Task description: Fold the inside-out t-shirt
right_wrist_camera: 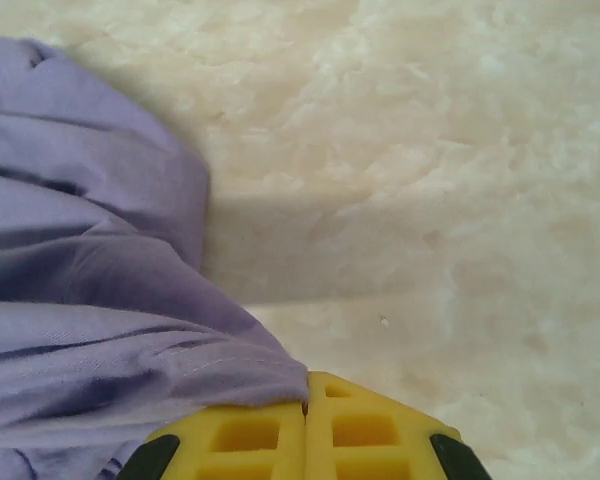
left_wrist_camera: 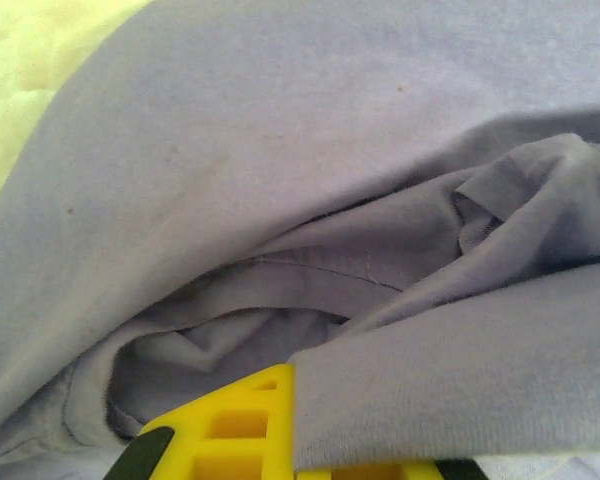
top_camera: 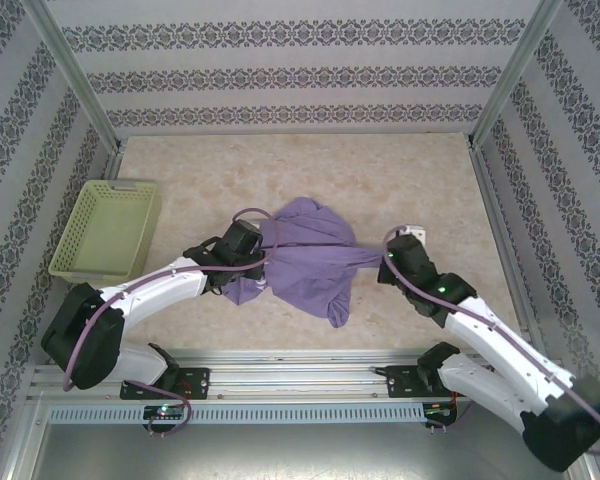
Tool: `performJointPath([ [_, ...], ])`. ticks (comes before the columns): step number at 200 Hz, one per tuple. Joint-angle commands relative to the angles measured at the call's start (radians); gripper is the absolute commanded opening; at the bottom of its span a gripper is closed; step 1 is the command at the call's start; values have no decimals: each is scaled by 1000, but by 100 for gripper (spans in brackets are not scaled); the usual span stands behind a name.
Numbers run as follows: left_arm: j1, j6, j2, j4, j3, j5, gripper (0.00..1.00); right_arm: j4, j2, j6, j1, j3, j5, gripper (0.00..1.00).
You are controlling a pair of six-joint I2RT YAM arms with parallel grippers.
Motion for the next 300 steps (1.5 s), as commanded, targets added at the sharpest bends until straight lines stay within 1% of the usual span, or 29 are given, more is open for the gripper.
performJointPath([
  [1, 14, -4, -20, 6, -9, 49, 0, 35, 2, 23, -58, -33, -186, 0],
  [32, 6, 20, -27, 25, -4, 120, 0, 5, 76, 84, -72, -22, -145, 0],
  [41, -2, 29, -22, 27, 3, 143, 0, -1, 96, 96, -84, -19, -145, 8],
  [55, -26, 42, -1, 21, 25, 171, 0, 1, 130, 85, -89, -8, -150, 11],
  [66, -48, 45, 15, 18, 46, 176, 0, -8, 154, 70, -89, 11, -163, 19],
  [70, -56, 44, 21, 18, 54, 175, 0, -18, 161, 63, -88, 22, -167, 23],
  [77, -66, 42, 32, 14, 70, 166, 0, -39, 168, 59, -84, 39, -161, 33],
  [82, -70, 37, 38, 8, 81, 161, 0, -53, 168, 59, -80, 48, -154, 39],
  [92, -70, 24, 52, -7, 104, 144, 0, -80, 154, 63, -68, 60, -135, 45],
  [103, -70, 11, 65, -25, 130, 110, 0, -109, 128, 82, -57, 62, -123, 49],
  [118, -70, 9, 80, -40, 161, 91, 0, -137, 76, 140, -46, 39, -129, 49],
  [133, -70, 6, 91, -40, 180, 92, 0, -138, 19, 234, -14, -8, -152, 49],
  [142, -70, 4, 96, -42, 188, 90, 0, -127, -18, 310, 39, -43, -142, 49],
  [162, -70, 0, 101, -39, 191, 86, 0, -72, -87, 482, 172, -137, -71, 48],
  [183, -70, 0, 103, -40, 195, 83, 0, 38, -82, 578, 236, -226, -62, 47],
  [202, -70, 1, 104, -45, 196, 83, 0, 57, -12, 589, 254, -239, -27, 48],
  [227, -70, 4, 101, -46, 196, 84, 0, 117, 54, 568, 252, -238, 0, 54],
  [242, -70, 4, 100, -45, 192, 82, 0, 140, 92, 559, 244, -232, 22, 54],
  [271, -70, 6, 100, -45, 189, 83, 0, 155, 173, 510, 226, -191, 50, 49],
  [300, -70, 9, 98, -49, 188, 74, 0, 127, 250, 493, 201, -154, 58, 37],
])
